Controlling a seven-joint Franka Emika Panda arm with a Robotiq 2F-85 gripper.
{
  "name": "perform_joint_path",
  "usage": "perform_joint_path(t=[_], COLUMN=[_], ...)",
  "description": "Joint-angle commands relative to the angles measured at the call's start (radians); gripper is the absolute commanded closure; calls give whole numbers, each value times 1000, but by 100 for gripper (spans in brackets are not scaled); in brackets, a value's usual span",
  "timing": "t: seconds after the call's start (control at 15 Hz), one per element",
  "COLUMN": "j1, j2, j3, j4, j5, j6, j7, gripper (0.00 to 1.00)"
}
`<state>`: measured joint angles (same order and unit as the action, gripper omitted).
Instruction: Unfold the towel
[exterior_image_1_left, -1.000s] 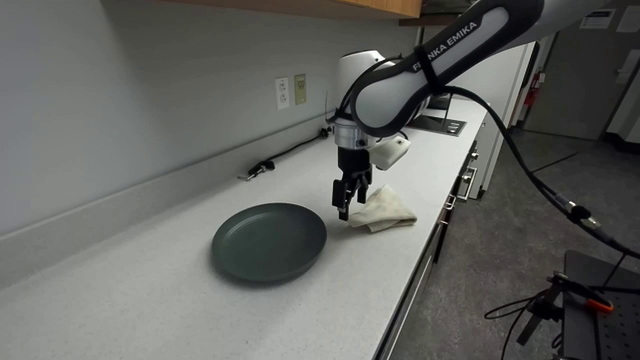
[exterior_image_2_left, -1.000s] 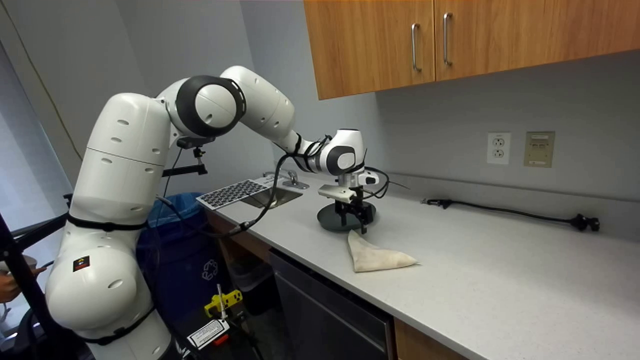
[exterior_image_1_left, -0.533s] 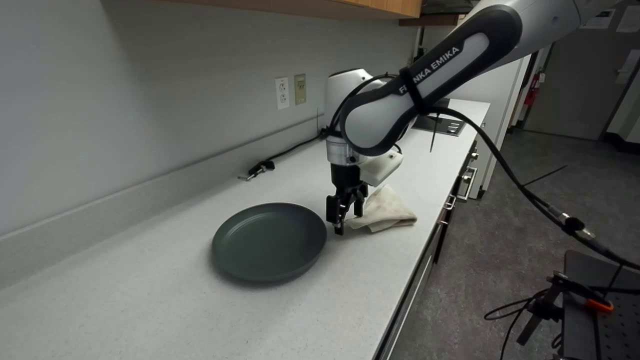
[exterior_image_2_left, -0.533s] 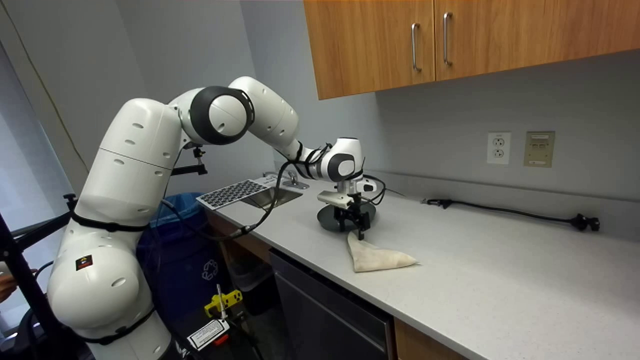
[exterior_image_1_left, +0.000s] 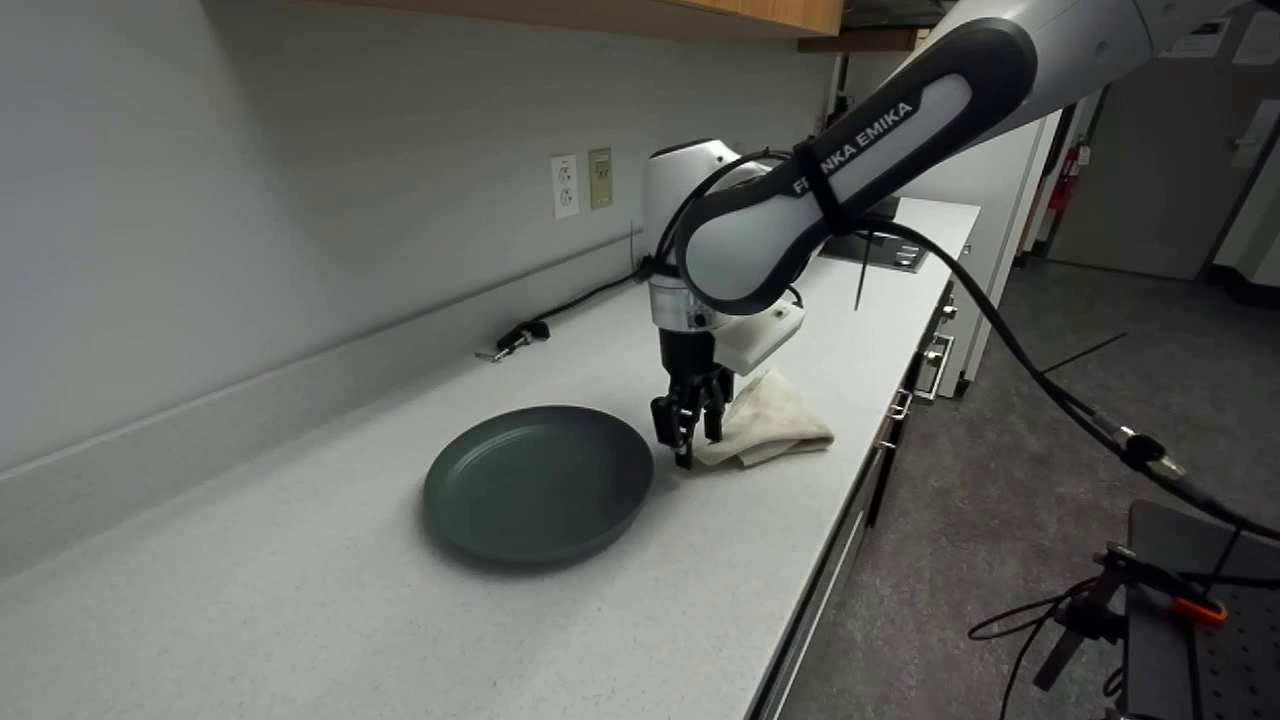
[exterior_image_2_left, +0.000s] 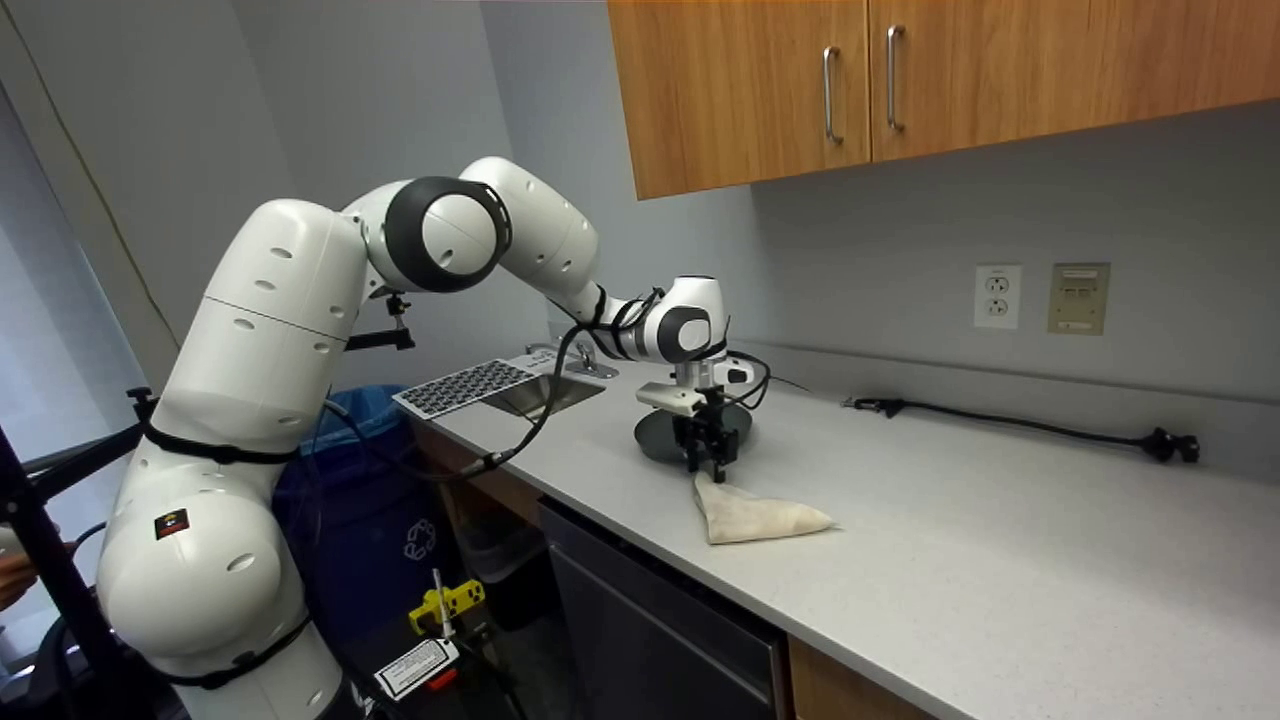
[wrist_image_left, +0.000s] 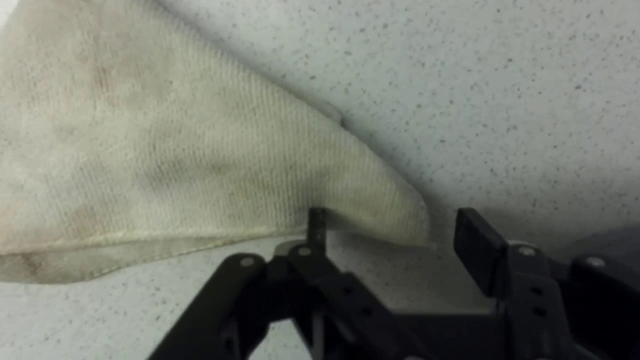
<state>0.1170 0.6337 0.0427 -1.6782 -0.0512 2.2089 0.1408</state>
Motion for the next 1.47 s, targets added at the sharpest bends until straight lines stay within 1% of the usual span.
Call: perform_joint_path(t=[0.0,0.07,0.13,0.27,0.33,0.6,0.93,1.0,1.07,1.13,1.27,1.33,1.4], j1=[12,11,12,15,18,29,61,65,68,70,72,73,74], j2=[1,1,5,12,15,22,25,25,26,27,28,28,28], j3=[-23,-25,-28,-30,-31,-36,-69,-73,-76,-78,-78,-77,-77], j4=[22,21,22,27,30,28,15,15,15,15,18,20,21], j5=[-6,-5,-6,-9,-12,-24,-105,-115,-122,-129,-132,-132,-132], j6=[-20,-19,-19,-25,-27,-40,-75,-80,-84,-88,-99,-104,-106], j7=[28,31,33,37,40,53,109,117,125,131,138,139,139], gripper=[17,14,13,2,0,0,0,2,26,27,40,49,56])
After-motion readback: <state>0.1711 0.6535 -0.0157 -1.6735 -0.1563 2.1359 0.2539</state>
